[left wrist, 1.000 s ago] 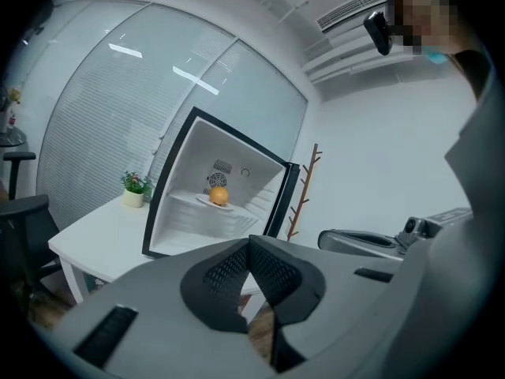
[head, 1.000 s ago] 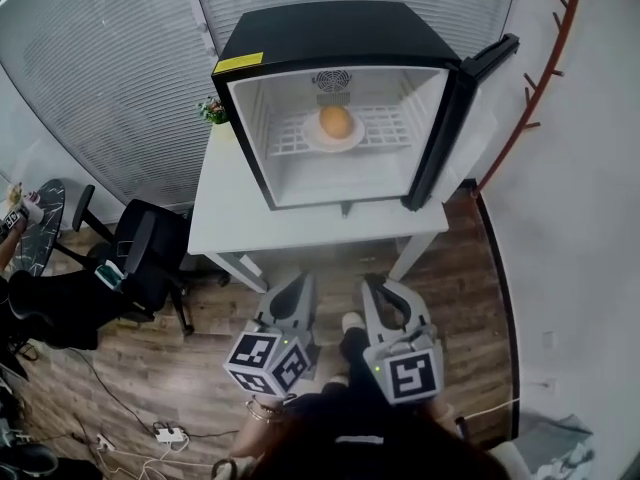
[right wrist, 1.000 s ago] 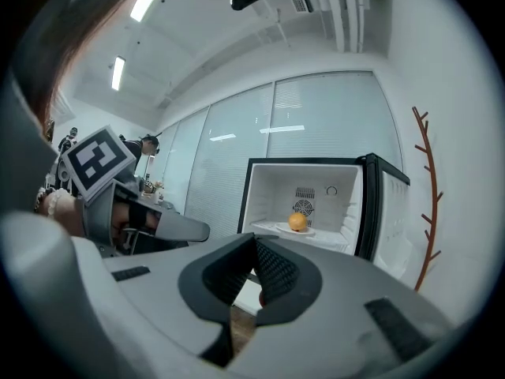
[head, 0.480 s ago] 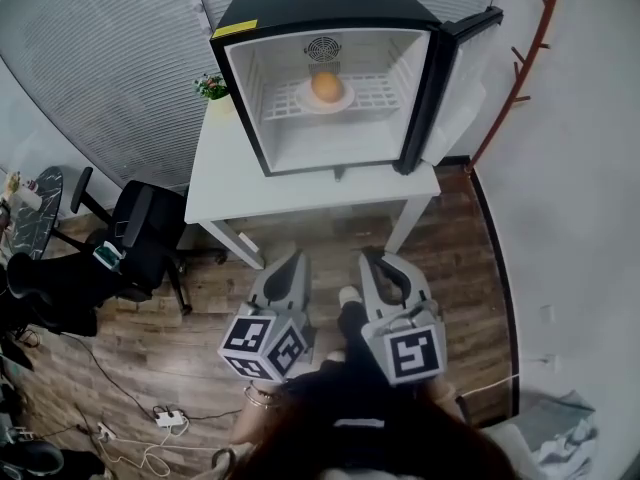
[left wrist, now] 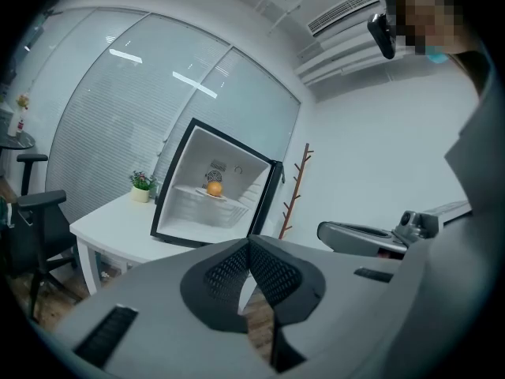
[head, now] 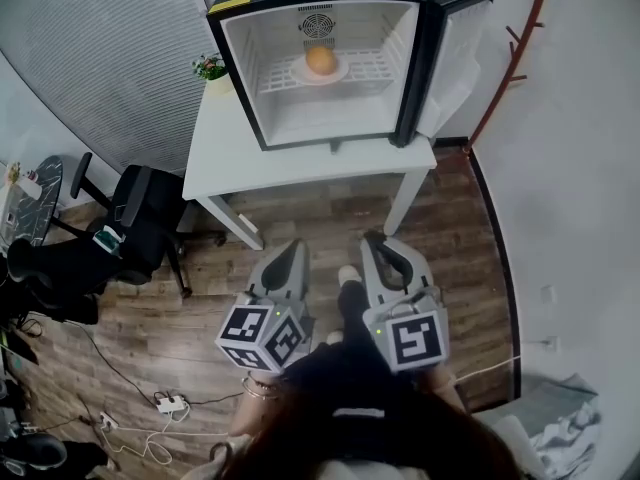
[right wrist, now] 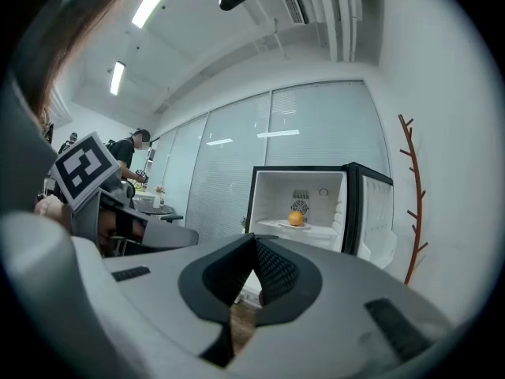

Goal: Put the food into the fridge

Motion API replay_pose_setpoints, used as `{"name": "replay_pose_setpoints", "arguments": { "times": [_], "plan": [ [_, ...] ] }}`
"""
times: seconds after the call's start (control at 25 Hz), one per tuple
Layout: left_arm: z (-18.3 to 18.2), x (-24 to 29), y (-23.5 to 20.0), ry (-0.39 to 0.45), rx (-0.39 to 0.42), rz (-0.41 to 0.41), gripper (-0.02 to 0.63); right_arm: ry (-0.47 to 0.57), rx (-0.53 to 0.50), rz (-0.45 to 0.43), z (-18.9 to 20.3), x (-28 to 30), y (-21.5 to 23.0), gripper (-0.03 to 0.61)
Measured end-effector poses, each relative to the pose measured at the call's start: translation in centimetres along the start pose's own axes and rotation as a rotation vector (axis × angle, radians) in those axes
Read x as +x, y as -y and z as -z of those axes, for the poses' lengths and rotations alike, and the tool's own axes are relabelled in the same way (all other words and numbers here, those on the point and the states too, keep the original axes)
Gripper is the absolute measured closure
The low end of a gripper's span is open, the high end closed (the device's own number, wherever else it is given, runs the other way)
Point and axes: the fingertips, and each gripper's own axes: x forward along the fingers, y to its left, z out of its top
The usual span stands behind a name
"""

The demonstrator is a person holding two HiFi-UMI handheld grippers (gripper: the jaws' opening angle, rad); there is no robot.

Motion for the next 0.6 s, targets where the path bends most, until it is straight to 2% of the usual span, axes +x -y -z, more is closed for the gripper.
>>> {"name": "replay_pose_setpoints", "arguments": {
  "times": [0.32, 0.6],
  "plan": [
    [0.6, -1.0, 0.9, -0.005, 0.031, 0.0, 0.621, -0.008, 0.035, 0.021, 0.6, -1.8, -0.2, 0.58],
    [0.9, -0.7, 0.7, -0.003, 0.039, 0.005, 0.621, -0.009, 0.025, 0.037, 0.5, -1.8, -0.2, 0.58]
  ]
}}
